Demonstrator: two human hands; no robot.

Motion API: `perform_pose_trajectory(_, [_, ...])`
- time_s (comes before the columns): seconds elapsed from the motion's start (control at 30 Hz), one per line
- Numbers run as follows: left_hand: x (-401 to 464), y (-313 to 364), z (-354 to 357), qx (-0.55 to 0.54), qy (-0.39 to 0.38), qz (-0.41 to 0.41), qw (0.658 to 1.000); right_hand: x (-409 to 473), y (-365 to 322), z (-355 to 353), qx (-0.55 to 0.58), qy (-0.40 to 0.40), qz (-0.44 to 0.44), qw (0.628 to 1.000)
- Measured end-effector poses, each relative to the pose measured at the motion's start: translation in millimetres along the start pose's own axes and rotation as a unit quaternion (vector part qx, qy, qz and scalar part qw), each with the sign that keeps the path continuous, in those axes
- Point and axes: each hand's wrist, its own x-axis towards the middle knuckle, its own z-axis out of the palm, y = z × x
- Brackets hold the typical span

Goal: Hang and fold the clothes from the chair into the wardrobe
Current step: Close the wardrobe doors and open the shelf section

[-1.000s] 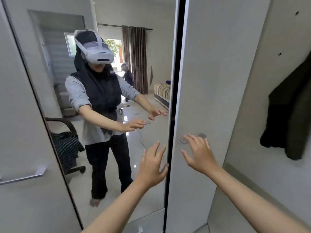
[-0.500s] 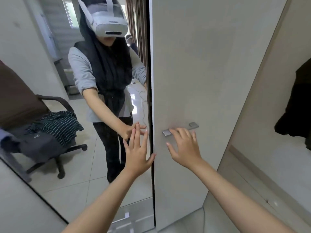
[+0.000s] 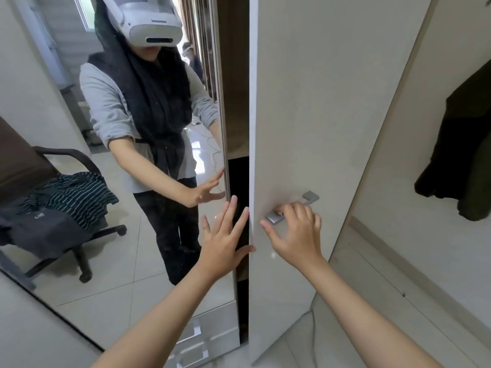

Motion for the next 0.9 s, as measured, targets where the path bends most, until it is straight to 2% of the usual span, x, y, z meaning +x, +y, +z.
perform_pose_trajectory(0.17, [1.2,10.6,-3.5,0.019,-0.011,0.024,0.999,3.7,-1.0,-22.8,0.016,0.019,-0.026,0.999])
perform_pose_trajectory(0.27, [4.1,9.2,-3.0,0.024,-0.011,0.029,0.999,23.3,-18.3,-44.7,0.016,0.129,-0.081,0.988])
perform_pose_trajectory(0.33, [5.3,9.1,-2.0,0.022,-0.006,0.027,0.999,44.9,-41.9,-64.3,-0.016,0.170,-0.129,0.977])
perform_pose_trajectory(0.47, [6.4,9.6,0.3,0.027,-0.003,0.032,0.999,86.3,-79.4,-81.8,-0.113,0.144,-0.170,0.968])
perform_pose_trajectory(0.57, [5.9,10.9,-0.3,0.021,-0.004,0.031,0.999,100.6,-79.7,-82.9,-0.183,0.110,-0.145,0.966])
perform_pose_trajectory(0.7, [3.7,15.0,1.4,0.008,-0.008,0.043,0.999,98.9,-77.0,-88.4,-0.197,0.109,-0.129,0.966])
perform_pose_trajectory(0.9, [-6.0,29.1,-6.4,-0.027,0.019,0.117,0.993,79.4,-66.1,-115.6,-0.202,0.119,-0.120,0.965])
